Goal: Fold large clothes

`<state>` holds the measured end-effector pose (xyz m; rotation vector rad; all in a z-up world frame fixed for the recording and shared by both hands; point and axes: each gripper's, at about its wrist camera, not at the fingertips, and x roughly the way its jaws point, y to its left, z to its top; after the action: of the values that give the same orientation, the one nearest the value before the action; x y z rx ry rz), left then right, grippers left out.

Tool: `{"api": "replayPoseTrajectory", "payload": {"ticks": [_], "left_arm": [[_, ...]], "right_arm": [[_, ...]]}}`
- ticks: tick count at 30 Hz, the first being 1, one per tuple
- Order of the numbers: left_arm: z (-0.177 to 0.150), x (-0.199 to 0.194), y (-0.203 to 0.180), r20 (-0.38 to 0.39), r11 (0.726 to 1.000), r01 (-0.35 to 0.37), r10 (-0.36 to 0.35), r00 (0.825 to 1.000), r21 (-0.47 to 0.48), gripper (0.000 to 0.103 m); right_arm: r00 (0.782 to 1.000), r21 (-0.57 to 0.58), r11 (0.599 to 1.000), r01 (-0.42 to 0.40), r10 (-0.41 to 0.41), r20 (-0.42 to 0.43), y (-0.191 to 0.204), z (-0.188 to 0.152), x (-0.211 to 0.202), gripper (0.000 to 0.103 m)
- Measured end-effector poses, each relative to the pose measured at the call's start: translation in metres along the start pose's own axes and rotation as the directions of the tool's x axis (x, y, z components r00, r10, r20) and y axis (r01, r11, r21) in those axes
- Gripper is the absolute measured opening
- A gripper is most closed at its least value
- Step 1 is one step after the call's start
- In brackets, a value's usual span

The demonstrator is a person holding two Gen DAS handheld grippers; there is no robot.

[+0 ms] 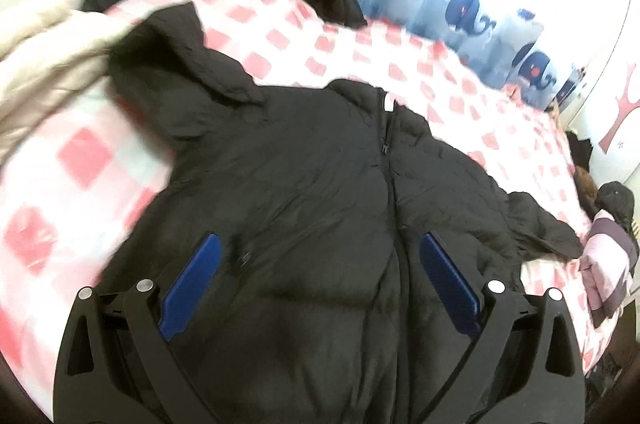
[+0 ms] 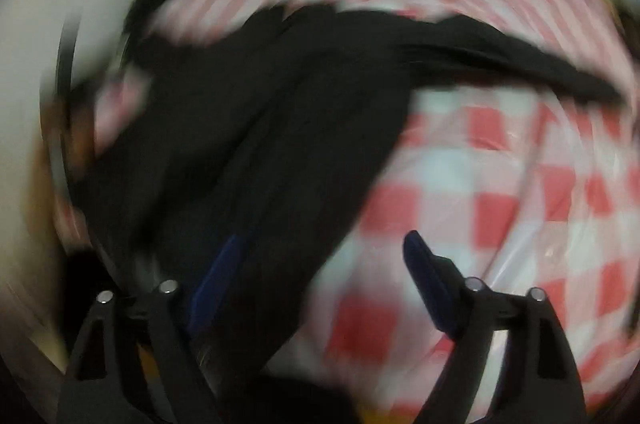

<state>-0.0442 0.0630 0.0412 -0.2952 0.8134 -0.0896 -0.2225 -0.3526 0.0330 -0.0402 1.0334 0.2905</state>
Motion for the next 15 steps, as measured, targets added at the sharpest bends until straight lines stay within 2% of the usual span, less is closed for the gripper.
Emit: {"api": "replayPoseTrajectory", "payload": {"ticks": [2, 4, 6, 8, 9, 11, 12, 13, 14, 15], "left_arm": [[-0.011, -0.019, 0.009, -0.013, 1.0, -0.001, 0.001, 1.0, 0.012, 0.096], [-0.025, -0.039, 0.022, -0.016, 1.0, -0.019, 0.019, 1.0, 0.024, 0.096], [-0.037, -0.052, 0.034, -0.025, 0.999, -0.033, 0.034, 0.999, 0.025, 0.096], [-0.047, -0.062, 0.048, -0.037, 0.999, -0.041, 0.041, 0.998, 0.004, 0.096], [-0.051, -0.067, 0.055, -0.042, 0.999, -0.043, 0.042, 0.998, -0.011, 0.096], [-0.06, -0.079, 0.066, -0.047, 0.998, -0.046, 0.044, 0.998, -0.041, 0.096], [-0.063, -0.085, 0.071, -0.046, 0.998, -0.043, 0.041, 0.998, -0.055, 0.096], [-0.066, -0.094, 0.075, -0.04, 0.997, -0.04, 0.038, 0.999, -0.066, 0.096], [-0.067, -0.098, 0.078, -0.035, 0.997, -0.042, 0.04, 0.999, -0.069, 0.096], [-0.069, -0.105, 0.081, -0.025, 0.997, -0.043, 0.041, 0.999, -0.071, 0.096]], "right_arm": [[0.993, -0.197, 0.976, 0.094, -0.105, -0.047, 0.057, -0.023, 0.003, 0.089], [0.966, -0.321, 0.917, 0.237, -0.259, -0.025, 0.086, -0.041, 0.011, 0.092], [0.953, -0.364, 0.891, 0.272, -0.301, -0.025, 0.097, -0.059, 0.018, 0.094], [0.914, -0.38, 0.846, 0.373, -0.406, -0.007, 0.1, -0.072, 0.034, 0.094], [0.903, -0.366, 0.842, 0.397, -0.429, -0.006, 0.096, -0.069, 0.042, 0.094], [0.862, -0.242, 0.837, 0.49, -0.507, -0.006, 0.07, -0.061, 0.053, 0.094], [0.868, -0.159, 0.856, 0.491, -0.497, 0.004, 0.061, -0.059, 0.046, 0.096], [0.883, -0.014, 0.883, 0.469, -0.468, 0.006, 0.043, -0.057, 0.035, 0.096], [0.921, 0.18, 0.907, 0.381, -0.389, 0.007, 0.017, -0.059, 0.02, 0.096], [0.948, 0.331, 0.898, 0.29, -0.316, 0.028, -0.005, -0.066, 0.007, 0.096]]}}
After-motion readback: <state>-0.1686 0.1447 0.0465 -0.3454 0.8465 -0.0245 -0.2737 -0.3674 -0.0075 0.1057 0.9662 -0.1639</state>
